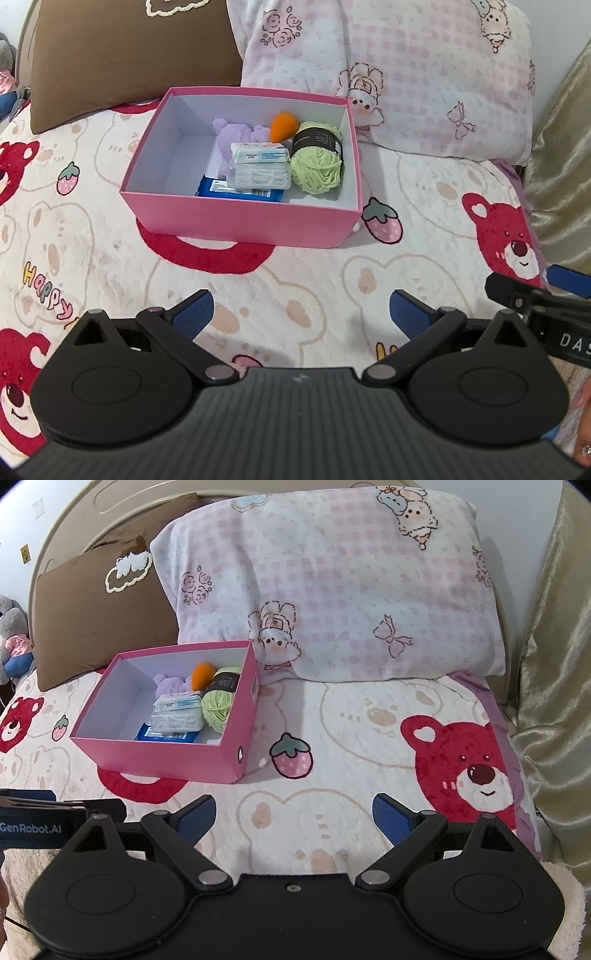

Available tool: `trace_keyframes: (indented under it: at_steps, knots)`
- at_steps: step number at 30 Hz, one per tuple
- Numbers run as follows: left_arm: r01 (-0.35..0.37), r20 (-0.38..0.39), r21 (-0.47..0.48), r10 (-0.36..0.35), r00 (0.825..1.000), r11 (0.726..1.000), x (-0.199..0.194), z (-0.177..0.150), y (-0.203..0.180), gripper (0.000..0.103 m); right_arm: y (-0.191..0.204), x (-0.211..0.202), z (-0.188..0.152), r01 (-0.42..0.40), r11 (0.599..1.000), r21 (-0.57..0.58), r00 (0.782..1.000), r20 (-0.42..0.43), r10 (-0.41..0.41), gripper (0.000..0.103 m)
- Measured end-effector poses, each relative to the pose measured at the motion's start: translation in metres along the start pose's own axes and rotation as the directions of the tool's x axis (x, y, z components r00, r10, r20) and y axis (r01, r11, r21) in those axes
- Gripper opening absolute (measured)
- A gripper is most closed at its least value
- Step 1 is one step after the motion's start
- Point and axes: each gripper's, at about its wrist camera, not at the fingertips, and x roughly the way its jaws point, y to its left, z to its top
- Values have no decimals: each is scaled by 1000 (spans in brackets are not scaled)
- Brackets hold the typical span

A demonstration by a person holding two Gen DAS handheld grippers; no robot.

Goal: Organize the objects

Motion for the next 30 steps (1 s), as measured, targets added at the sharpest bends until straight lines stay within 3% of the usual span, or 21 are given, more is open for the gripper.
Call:
trace_keyframes:
  at_steps: [3, 17, 30]
  knots:
    - [-45, -3, 13, 45, 999, 999, 1, -1, -3, 103, 0, -1, -1, 1, 1000, -3, 1000, -3, -1, 94]
    - [-8, -33, 16, 8, 999, 1000, 0, -4, -6, 103, -3, -3, -3, 1, 1000, 2, 1000, -6, -1, 94]
    - [-42, -21, 48, 43, 999, 998, -6, -5, -11, 103, -5, -8, -8, -4, 1000, 1, 1000, -5, 4, 94]
